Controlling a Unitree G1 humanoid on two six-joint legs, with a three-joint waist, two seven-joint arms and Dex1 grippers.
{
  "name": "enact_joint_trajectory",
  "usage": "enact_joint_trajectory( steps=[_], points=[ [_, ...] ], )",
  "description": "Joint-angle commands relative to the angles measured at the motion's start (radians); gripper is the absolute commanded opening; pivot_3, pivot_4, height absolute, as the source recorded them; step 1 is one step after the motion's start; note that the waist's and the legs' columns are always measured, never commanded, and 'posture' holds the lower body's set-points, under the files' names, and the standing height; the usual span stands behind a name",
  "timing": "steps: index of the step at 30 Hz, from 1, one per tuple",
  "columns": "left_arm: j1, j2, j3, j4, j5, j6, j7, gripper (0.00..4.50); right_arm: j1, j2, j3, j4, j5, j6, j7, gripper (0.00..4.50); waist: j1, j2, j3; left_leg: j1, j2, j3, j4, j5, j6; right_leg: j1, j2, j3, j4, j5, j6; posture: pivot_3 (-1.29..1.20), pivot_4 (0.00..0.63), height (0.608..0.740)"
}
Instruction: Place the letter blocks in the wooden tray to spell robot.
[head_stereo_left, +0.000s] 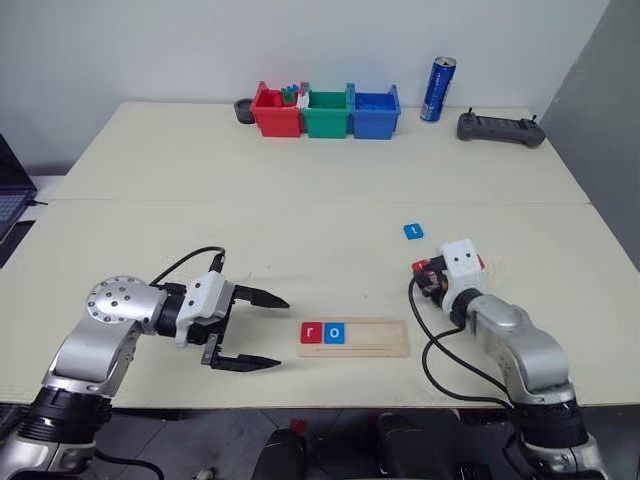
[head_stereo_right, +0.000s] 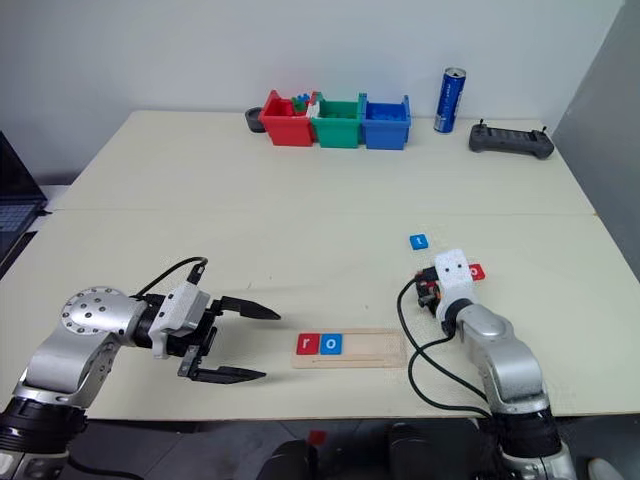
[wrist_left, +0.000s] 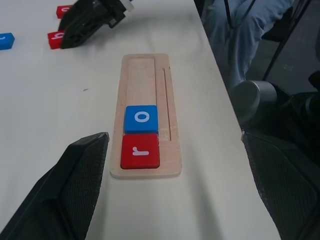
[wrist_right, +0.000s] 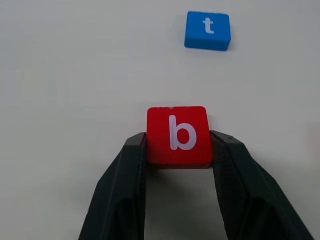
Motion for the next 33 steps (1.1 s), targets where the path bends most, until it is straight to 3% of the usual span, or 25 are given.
enact_joint_trajectory(
  steps=[1,8,17,26,29,31,33],
  points=[
    [-0.002,-0.003,0.025,-0.032,-0.025,-0.006,0.015,4.5,0.067,-0.015,-0.041,-0.133,0.012,0.072,-0.01,1.45,-0.001,0.0,0.0,0.0,0.0,0.0,0.0,0.0,0.0,0.0,0.0,0.0,0.0,0.0,0.0,0.0,0.15,0.74],
    [-0.043,0.012,-0.01,-0.023,-0.018,0.015,-0.018,4.5,0.297,0.006,0.002,-0.46,0.01,0.222,-0.057,1.45,-0.002,0.0,0.0,0.0,0.0,0.0,0.0,0.0,0.0,0.0,0.0,0.0,0.0,-0.003,0.003,0.0,0.15,0.74],
    [-0.065,0.002,-0.026,0.044,0.005,-0.05,-0.074,4.5,0.392,0.169,-0.002,-0.539,-0.005,0.252,-0.171,1.45,-0.004,0.0,0.0,0.001,0.001,0.001,0.0,0.0,0.0,0.0,0.001,0.001,0.0,-0.004,0.004,0.0,0.15,0.74],
    [-0.061,0.021,-0.048,0.12,0.05,-0.082,-0.11,4.5,0.293,0.217,-0.122,-0.574,0.021,0.241,-0.153,4.47,-0.004,0.0,0.0,0.001,0.001,0.001,0.0,0.0,0.0,0.0,0.001,0.001,0.0,-0.004,0.004,0.0,0.15,0.74],
    [-0.057,0.02,-0.047,0.13,0.052,-0.085,-0.109,4.5,0.242,0.16,-0.158,-0.577,0.08,0.22,-0.056,4.47,-0.004,0.0,0.0,0.001,0.001,0.001,0.0,0.0,0.0,-0.001,0.001,0.001,0.0,-0.004,0.004,0.0,0.15,0.74],
    [-0.054,0.019,-0.049,0.127,0.042,-0.073,-0.109,4.5,0.225,0.031,-0.163,-0.555,0.127,0.195,0.074,4.47,-0.004,0.001,0.0,0.001,0.001,0.001,0.0,0.0,0.0,-0.001,0.001,0.001,0.0,-0.004,0.004,0.0,0.15,0.74],
    [-0.052,0.007,-0.041,0.121,0.042,-0.083,-0.092,4.5,0.243,-0.192,-0.126,-0.506,0.118,0.118,0.234,4.47,-0.004,0.001,0.001,0.0,0.0,0.001,0.0,0.0,0.0,0.0,0.0,0.001,-0.001,-0.004,0.004,0.0,0.15,0.74]
  ],
)
